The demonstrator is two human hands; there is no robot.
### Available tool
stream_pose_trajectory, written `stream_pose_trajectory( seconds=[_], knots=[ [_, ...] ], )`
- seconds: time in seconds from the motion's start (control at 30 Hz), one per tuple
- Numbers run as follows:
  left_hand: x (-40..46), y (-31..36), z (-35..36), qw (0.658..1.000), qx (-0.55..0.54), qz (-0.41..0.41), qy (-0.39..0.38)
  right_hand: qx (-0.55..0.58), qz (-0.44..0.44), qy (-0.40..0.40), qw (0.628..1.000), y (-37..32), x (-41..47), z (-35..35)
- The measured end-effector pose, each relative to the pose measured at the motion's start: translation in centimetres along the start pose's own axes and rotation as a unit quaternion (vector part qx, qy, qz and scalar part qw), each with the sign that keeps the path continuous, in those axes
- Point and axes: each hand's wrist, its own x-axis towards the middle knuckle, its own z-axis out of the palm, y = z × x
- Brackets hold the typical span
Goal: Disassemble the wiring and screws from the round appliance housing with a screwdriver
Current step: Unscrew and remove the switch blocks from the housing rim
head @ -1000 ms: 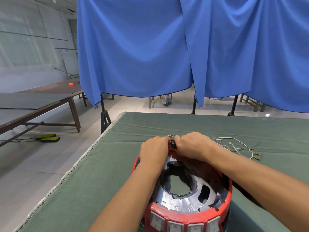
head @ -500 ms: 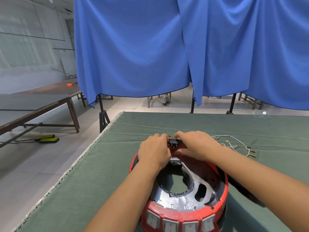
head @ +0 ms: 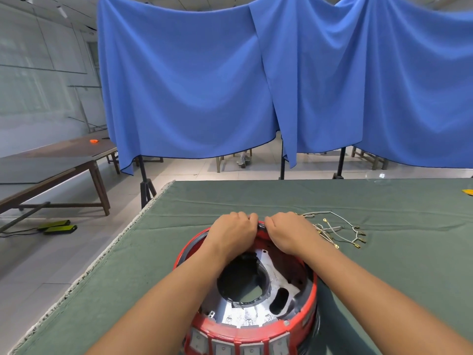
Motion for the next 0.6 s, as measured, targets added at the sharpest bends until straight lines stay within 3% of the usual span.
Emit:
stream_pose_trajectory(
  seconds=[0.23,0.43,0.47,0.53,0.6],
  knots=[
    [-0.6,0.0,-0.9,0.990,0.128,0.012,0.049,-0.002,0.033,0.005,0.999,-0.6,-0.2,0.0],
    [-0.4,0.1,-0.8,0.989,0.089,0.059,0.103,-0.010,0.038,-0.002,0.999,-0.6,0.1,0.3],
    [-0.2,-0.1,-0.9,0.992,0.072,0.045,0.093,-0.007,0.039,-0.001,0.999,-0.5,0.1,0.2],
    [-0.2,-1.2,-0.8,0.997,0.023,-0.058,0.046,0.001,0.046,0.001,0.999,-0.5,0.1,0.2],
    [-0.8,-2.7,-0.3,0.991,-0.016,-0.111,0.078,0.009,0.055,-0.005,0.998,-0.6,0.2,0.1]
  ],
)
